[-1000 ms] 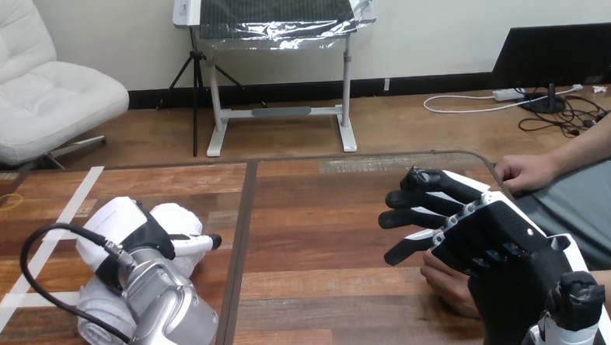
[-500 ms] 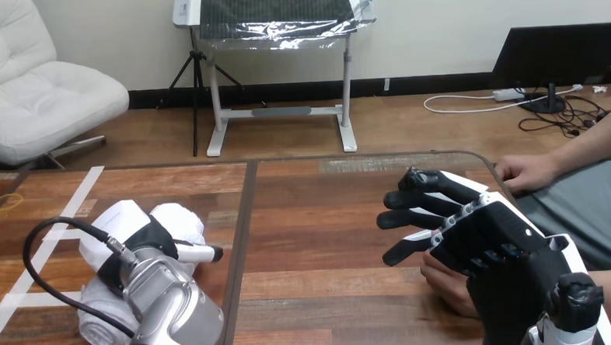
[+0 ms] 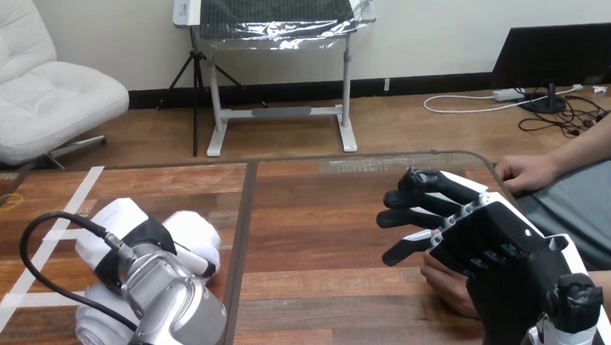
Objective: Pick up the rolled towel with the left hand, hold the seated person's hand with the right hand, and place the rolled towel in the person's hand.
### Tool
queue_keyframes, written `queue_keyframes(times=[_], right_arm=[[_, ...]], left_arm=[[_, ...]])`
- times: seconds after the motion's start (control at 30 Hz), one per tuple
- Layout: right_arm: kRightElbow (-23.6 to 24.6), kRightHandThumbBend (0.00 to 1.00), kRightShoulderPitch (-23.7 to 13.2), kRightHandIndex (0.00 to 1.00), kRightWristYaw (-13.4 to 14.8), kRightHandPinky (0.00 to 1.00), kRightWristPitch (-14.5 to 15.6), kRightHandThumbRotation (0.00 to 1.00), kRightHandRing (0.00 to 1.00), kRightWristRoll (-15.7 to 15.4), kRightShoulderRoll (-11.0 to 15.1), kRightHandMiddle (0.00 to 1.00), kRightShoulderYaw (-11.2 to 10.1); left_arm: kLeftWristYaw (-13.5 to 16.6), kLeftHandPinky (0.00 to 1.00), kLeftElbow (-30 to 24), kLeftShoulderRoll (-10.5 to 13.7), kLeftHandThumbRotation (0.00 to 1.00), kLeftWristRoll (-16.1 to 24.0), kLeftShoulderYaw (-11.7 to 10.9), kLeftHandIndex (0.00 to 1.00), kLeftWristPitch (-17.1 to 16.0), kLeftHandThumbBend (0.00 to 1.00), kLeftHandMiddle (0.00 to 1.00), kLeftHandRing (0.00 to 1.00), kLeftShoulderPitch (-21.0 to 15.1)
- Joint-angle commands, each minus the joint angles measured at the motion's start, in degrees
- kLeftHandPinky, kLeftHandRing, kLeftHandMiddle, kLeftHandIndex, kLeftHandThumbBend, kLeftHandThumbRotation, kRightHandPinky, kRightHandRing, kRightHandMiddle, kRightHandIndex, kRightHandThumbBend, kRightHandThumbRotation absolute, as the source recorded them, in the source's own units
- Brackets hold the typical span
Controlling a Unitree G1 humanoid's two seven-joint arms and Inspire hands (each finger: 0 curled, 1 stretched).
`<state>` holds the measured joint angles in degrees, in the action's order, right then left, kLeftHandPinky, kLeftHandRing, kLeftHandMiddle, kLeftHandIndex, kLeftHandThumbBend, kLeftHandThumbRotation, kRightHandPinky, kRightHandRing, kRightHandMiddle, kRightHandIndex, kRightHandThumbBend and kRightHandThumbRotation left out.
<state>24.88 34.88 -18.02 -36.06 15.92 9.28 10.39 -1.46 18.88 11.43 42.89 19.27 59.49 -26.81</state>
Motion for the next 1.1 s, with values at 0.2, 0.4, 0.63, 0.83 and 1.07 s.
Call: queue_keyframes(times=[0.2,0.4,0.63,0.83,1.07], right_arm=[[3.32,0.8,-2.37,0.75,-0.2,0.52,-0.07,1.0,0.7,1.28,0.12,0.74,-0.59],[3.49,0.8,-2.2,0.75,0.16,0.52,0.19,1.0,0.7,0.81,-0.04,0.74,-0.76],[3.21,0.8,-2.19,0.76,0.69,0.52,0.09,1.0,0.71,-0.27,-0.29,0.74,-1.27],[2.66,0.79,-2.44,0.76,1.03,0.53,0.04,1.0,0.72,-0.61,-0.4,0.74,-1.58],[2.28,0.79,-2.75,0.78,1.29,0.57,0.95,1.0,0.74,-0.1,-0.22,0.74,-1.91]], left_arm=[[1.64,0.07,-5.18,1.98,0.0,0.95,-0.1,0.67,-2.2,0.78,0.25,0.14,-1.24],[2.3,0.08,-6.01,1.75,0.0,0.77,-0.52,0.63,-2.76,0.77,0.27,0.16,-0.57],[2.87,0.09,-8.36,1.74,0.0,0.72,-0.77,0.53,-3.96,0.79,0.28,0.17,0.86],[4.02,0.1,-12.47,1.49,0.0,-0.19,-2.17,0.46,-6.55,0.78,0.28,0.18,3.35],[4.31,0.12,-18.83,1.64,0.0,-1.3,-3.76,0.42,-10.5,0.77,0.31,0.21,6.9]])
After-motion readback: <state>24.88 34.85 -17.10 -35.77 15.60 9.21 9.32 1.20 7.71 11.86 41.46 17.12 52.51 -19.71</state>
